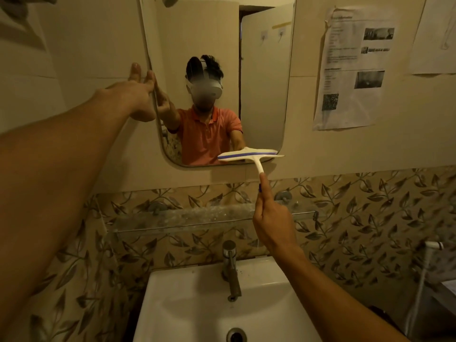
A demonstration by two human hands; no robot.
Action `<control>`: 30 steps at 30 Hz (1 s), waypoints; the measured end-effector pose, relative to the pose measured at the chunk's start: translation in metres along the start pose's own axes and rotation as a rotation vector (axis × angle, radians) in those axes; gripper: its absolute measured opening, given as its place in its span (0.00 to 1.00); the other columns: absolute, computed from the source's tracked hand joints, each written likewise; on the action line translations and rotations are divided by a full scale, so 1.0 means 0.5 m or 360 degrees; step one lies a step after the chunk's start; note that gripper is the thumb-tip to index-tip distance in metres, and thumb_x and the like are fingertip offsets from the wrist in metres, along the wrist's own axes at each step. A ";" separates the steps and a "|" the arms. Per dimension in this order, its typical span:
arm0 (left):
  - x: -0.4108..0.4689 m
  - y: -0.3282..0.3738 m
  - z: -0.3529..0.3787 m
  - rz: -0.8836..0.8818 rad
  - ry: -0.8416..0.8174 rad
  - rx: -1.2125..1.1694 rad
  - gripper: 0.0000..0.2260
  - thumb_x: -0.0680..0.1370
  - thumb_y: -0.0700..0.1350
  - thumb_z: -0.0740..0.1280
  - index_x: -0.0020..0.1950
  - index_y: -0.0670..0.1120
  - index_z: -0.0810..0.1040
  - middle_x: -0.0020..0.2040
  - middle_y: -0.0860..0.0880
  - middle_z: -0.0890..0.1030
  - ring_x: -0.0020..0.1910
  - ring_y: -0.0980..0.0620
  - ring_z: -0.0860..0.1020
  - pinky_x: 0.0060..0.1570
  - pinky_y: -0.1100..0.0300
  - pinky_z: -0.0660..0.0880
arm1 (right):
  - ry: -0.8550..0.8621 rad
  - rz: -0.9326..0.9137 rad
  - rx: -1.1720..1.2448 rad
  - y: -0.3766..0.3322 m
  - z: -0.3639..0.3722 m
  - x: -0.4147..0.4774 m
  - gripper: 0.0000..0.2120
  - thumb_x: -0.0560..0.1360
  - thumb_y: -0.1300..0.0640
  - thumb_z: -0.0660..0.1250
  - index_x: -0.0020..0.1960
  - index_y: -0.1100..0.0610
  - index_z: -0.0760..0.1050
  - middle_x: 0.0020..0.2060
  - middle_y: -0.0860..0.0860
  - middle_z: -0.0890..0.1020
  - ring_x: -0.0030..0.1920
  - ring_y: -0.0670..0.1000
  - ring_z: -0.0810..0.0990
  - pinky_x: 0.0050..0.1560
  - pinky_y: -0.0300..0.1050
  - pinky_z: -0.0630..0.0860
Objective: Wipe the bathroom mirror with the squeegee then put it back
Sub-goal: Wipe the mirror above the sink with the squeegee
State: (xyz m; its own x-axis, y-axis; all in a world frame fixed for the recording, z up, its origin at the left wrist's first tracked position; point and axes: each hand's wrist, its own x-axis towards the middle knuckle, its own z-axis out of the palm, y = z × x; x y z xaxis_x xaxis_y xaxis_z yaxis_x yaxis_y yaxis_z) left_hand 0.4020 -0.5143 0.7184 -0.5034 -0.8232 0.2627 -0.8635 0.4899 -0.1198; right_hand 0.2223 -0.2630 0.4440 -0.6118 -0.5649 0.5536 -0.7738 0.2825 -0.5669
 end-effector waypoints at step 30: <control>-0.013 0.010 -0.022 0.0006 -0.0026 -0.0052 0.48 0.76 0.47 0.68 0.81 0.54 0.34 0.79 0.47 0.30 0.79 0.35 0.54 0.72 0.35 0.62 | -0.0054 0.0202 0.0086 0.041 -0.108 -0.021 0.27 0.85 0.44 0.50 0.79 0.32 0.41 0.33 0.51 0.79 0.30 0.50 0.78 0.30 0.46 0.77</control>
State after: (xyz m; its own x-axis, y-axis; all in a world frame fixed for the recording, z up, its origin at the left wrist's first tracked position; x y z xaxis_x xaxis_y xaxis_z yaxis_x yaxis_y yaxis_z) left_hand 0.4012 -0.5033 0.7266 -0.5072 -0.8258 0.2466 -0.8604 0.5017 -0.0893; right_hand 0.2039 -0.2096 0.4596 -0.6978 -0.5534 0.4548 -0.6800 0.3121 -0.6635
